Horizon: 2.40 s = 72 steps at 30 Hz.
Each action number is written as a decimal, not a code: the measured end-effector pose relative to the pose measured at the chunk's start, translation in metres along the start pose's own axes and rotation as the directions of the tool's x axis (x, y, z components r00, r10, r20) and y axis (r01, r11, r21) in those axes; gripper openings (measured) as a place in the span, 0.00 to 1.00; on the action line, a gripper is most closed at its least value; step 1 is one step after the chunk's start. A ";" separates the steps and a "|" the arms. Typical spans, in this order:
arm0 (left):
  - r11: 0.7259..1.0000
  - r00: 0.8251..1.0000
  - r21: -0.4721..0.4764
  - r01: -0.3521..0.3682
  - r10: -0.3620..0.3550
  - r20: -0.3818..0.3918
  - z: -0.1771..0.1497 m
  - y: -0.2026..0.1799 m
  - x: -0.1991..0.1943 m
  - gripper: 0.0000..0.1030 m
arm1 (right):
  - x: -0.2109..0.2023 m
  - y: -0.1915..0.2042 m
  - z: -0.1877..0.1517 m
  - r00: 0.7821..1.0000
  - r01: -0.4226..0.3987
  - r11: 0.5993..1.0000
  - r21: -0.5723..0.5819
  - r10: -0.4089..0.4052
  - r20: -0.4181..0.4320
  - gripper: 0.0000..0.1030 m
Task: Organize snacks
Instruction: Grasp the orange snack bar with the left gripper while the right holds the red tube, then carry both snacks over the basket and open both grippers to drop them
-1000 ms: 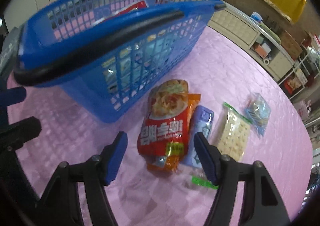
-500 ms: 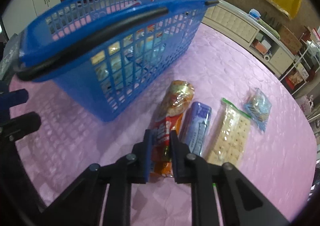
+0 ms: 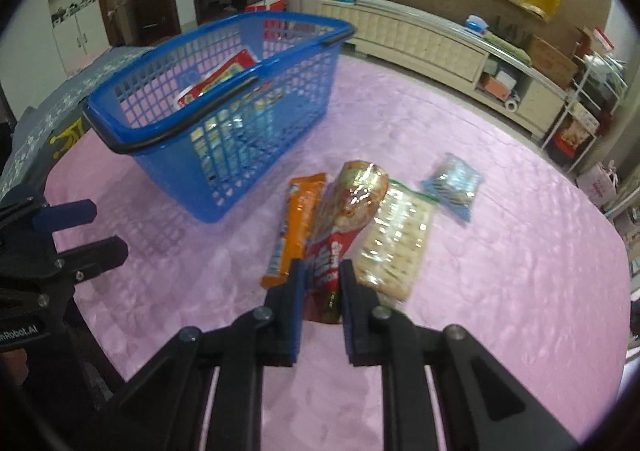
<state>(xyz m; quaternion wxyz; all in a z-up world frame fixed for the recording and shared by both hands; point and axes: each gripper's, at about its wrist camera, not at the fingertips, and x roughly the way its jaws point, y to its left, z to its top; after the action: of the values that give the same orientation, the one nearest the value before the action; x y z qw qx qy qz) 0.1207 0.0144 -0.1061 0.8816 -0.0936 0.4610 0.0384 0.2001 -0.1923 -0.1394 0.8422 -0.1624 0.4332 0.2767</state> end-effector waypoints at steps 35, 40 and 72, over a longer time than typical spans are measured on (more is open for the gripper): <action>0.983 0.986 0.179 -0.051 0.078 -0.150 0.037 -0.100 0.117 0.58 | 0.013 -0.084 -0.037 0.992 -0.113 0.968 0.224 0.098 0.076 0.20; 0.987 0.981 0.157 -0.035 0.064 -0.183 0.039 -0.099 0.134 0.39 | 0.017 -0.083 -0.036 0.992 -0.114 0.971 0.210 0.101 0.071 0.20; 0.974 0.986 0.201 0.110 -0.132 0.104 0.067 -0.069 -0.032 0.21 | -0.084 -0.033 0.008 0.984 0.027 0.992 0.120 -0.048 0.173 0.20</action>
<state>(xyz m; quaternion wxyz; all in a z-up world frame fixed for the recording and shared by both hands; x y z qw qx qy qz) 0.1667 -0.0390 -0.0334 0.9127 -0.0327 0.4037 -0.0552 0.1851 -0.2417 -0.0651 0.8903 -0.0957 0.3696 0.2480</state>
